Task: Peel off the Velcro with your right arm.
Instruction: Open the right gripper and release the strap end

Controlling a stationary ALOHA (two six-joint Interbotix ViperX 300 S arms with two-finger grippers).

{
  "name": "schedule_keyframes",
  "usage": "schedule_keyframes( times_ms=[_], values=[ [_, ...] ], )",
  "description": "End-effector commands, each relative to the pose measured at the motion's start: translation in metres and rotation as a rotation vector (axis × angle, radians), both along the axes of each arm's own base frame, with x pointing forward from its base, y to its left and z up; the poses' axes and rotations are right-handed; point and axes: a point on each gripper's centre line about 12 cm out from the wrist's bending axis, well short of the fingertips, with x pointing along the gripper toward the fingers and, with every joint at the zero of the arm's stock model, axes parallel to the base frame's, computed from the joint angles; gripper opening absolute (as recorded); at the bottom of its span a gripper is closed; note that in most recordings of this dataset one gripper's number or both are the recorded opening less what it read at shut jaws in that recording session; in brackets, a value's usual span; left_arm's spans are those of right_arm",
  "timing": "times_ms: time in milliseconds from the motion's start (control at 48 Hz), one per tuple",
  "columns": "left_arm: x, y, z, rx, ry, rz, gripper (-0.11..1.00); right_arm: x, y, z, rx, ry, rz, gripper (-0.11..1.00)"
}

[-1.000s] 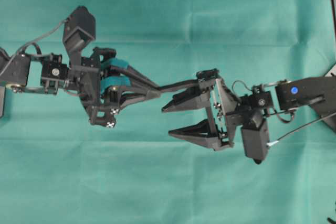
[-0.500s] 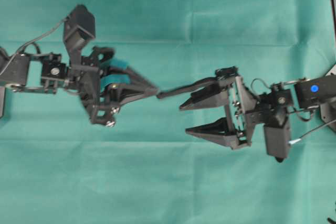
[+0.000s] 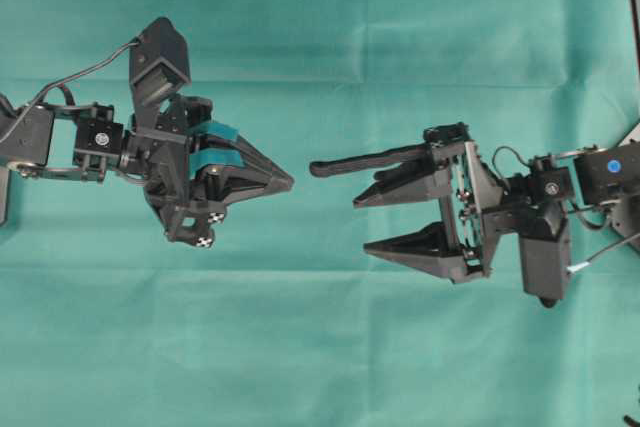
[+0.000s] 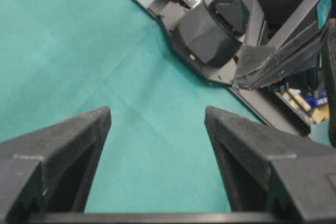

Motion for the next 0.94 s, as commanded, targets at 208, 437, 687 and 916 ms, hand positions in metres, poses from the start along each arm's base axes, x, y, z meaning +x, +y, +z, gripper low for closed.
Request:
schedule_keyframes(
  times_ms=[208,437,687,916],
  values=[
    [-0.002,-0.002,0.012,0.03,-0.04,-0.016,0.0,-0.011,-0.002,0.015,0.028,-0.047,-0.015,0.44],
    [-0.001,-0.009,0.014,0.103,-0.049,-0.057,0.0,-0.009,-0.007,0.016,0.061,-0.043,-0.051,0.44],
    [-0.001,-0.017,0.017,0.224,-0.081,-0.108,0.0,-0.008,-0.01,0.016,0.098,-0.039,-0.078,0.44],
    [-0.003,-0.024,0.015,0.387,-0.09,-0.171,0.0,-0.006,-0.016,0.015,0.24,0.004,-0.124,0.45]
  ],
)
